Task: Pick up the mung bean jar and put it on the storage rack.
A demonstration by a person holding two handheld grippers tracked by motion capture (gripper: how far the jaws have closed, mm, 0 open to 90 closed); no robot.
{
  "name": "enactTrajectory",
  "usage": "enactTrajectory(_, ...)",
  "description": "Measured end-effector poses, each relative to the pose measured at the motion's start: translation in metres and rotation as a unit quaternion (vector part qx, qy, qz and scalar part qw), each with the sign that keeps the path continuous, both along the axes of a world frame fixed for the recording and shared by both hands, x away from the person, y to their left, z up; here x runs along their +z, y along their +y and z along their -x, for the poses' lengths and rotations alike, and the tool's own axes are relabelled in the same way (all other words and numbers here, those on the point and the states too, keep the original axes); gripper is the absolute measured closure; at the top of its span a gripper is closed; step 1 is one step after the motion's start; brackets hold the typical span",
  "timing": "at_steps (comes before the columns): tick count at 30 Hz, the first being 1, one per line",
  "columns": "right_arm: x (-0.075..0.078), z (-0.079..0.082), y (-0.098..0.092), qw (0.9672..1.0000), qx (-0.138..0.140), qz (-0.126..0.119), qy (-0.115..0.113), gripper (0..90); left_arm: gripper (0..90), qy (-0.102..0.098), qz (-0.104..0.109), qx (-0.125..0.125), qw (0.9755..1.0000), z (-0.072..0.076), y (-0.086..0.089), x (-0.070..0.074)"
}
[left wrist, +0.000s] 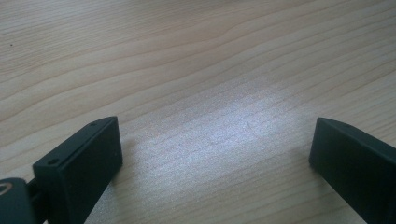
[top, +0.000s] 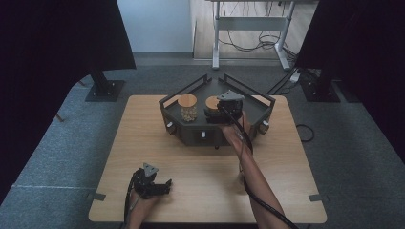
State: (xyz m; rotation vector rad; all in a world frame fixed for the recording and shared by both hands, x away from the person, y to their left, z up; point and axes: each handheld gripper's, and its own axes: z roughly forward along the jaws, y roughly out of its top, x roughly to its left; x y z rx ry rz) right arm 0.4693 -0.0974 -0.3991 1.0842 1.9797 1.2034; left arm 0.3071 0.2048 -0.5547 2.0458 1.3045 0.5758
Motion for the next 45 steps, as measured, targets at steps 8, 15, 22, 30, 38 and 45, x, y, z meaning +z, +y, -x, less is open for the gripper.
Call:
enactTrajectory(8, 0.003, 0.003, -0.004, 0.9999, -0.004, -0.005, -0.008, 4.2, 2.2, 0.0, -0.001, 0.0, 1.0, 0.0, 0.0, 0.0)
enactTrajectory(15, 0.006, 0.011, -0.006, 0.9997, -0.001, -0.008, -0.022, 4.7, 2.2, -0.001, 0.002, 0.001, 1.0, 0.0, 0.0, 0.0)
enactTrajectory(22, 0.007, 0.016, -0.009, 0.9996, 0.0, -0.007, -0.029, 4.7, 2.2, -0.001, 0.002, 0.001, 1.0, 0.0, 0.0, 0.0)
enactTrajectory(30, 0.006, 0.02, -0.013, 0.9995, 0.001, -0.008, -0.032, 4.9, 2.2, -0.001, 0.001, 0.001, 1.0, 0.0, 0.0, 0.0)
enactTrajectory(38, 0.008, 0.027, -0.018, 0.9991, 0.005, -0.013, -0.039, 5.4, 2.2, -0.001, 0.001, 0.001, 1.0, 0.0, 0.0, 0.0)
enactTrajectory(45, 0.012, 0.033, -0.02, 0.999, 0.009, -0.009, -0.044, 5.9, 2.2, -0.001, 0.001, 0.001, 1.0, 0.0, 0.0, 0.0)
